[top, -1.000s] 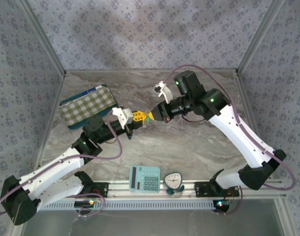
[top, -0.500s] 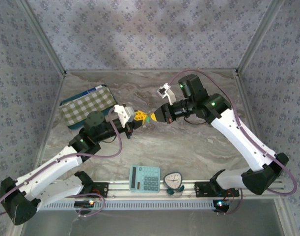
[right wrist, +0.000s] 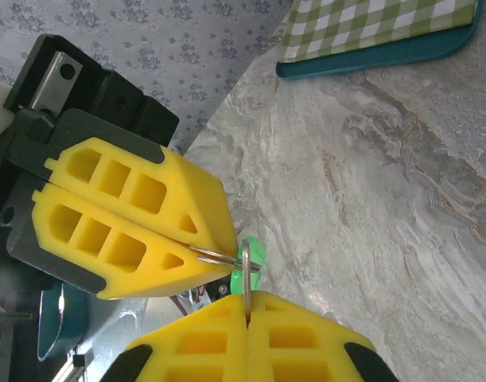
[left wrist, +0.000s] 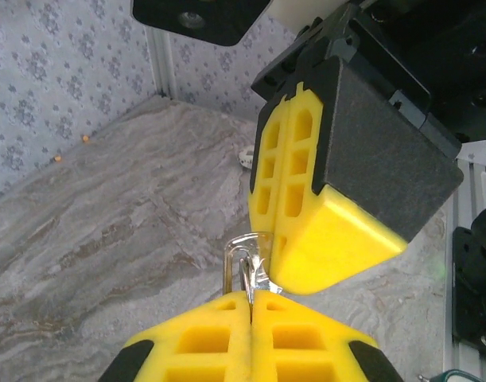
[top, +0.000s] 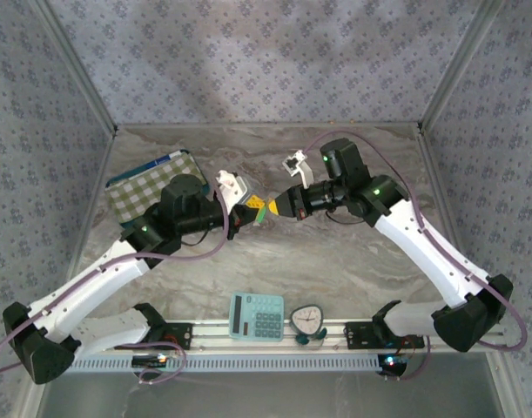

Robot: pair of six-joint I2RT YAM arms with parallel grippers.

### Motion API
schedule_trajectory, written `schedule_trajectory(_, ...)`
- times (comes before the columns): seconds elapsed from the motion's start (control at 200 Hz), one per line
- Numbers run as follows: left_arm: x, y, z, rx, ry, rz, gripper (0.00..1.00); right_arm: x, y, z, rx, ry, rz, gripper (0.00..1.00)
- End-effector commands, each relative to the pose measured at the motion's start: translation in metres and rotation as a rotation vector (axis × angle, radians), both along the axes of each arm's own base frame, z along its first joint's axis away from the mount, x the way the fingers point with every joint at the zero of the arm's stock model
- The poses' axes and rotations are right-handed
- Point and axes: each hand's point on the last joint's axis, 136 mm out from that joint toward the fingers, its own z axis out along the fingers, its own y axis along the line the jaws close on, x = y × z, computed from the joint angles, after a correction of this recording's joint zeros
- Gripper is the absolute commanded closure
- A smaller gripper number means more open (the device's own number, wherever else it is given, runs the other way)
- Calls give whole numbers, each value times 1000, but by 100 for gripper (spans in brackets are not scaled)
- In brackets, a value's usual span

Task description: Remove the keys from the keyring

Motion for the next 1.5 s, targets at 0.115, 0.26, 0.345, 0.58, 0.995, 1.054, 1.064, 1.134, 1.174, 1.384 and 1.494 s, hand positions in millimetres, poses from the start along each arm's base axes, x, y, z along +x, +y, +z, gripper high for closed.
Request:
schedule_trajectory(0.115,-10,-4,22,4,-1,-57,100,5,-16,-8,13,-4,-61,80)
schedule_trajectory(0.26,-10,-7,20,29,30,-68,100,5,-28,-13,30,-39,-96,72)
schedule_trajectory(0.345,-12,-9,19,40,49,-87,100,5,-32,0,75,-115,-106,76)
schedule_trajectory(0.58,-14,-15,13,111,154,-121,100,-13,-28,33,211,-336,-34,79)
schedule_trajectory(0.995,-25,-24,18,101,219,-199,100,-24,-23,38,277,-493,47,72)
schedule_trajectory(1.054,-25,-24,20,98,220,-203,100,-25,-22,38,283,-499,57,69)
schedule_trajectory(1.064,-26,-24,20,97,220,-204,100,-25,-22,37,283,-498,58,69)
schedule_trajectory(1.134,-26,-25,20,95,222,-208,100,-28,-21,39,295,-499,71,69)
schedule_trajectory(1.174,-27,-25,21,93,222,-211,100,-28,-20,40,300,-498,75,70)
schedule_trajectory(1.384,-28,-26,23,86,219,-220,100,-34,-16,39,309,-483,119,72)
schedule_trajectory(1.494,-28,-26,23,83,218,-220,100,-36,-14,37,306,-477,129,74)
